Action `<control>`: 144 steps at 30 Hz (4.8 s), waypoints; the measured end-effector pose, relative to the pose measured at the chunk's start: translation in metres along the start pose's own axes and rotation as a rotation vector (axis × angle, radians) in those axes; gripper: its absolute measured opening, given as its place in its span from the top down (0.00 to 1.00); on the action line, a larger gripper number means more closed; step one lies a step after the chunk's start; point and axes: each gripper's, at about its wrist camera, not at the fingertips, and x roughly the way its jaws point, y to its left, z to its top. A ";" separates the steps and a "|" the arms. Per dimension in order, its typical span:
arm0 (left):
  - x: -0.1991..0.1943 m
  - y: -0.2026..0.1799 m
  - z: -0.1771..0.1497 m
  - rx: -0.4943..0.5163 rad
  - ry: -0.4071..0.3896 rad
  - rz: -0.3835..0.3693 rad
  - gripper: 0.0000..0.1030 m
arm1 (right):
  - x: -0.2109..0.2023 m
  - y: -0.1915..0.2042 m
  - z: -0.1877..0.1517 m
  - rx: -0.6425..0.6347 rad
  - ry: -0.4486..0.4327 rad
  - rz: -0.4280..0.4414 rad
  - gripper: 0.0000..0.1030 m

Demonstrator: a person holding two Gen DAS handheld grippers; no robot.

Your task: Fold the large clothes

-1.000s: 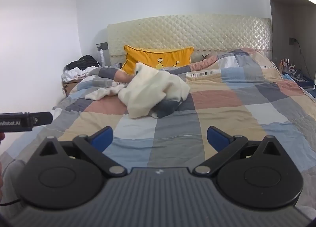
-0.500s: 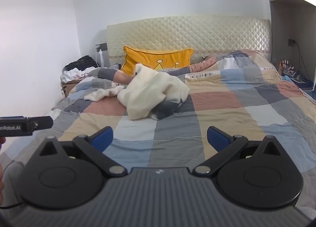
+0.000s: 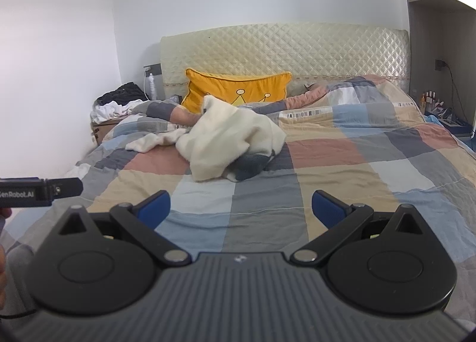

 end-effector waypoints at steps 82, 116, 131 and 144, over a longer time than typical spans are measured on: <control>0.146 0.017 0.002 0.042 0.027 -0.014 0.00 | 0.090 -0.024 -0.021 0.064 0.059 -0.018 0.00; 0.474 0.098 0.020 -0.481 0.174 -0.146 0.09 | 0.365 -0.065 -0.013 0.639 0.238 0.260 0.60; 0.552 0.088 0.008 -0.512 0.195 -0.209 0.45 | 0.449 -0.036 -0.015 0.645 0.158 0.363 0.59; 0.493 0.066 0.027 -0.493 0.130 -0.296 0.88 | 0.407 -0.042 0.018 0.591 0.146 0.379 0.86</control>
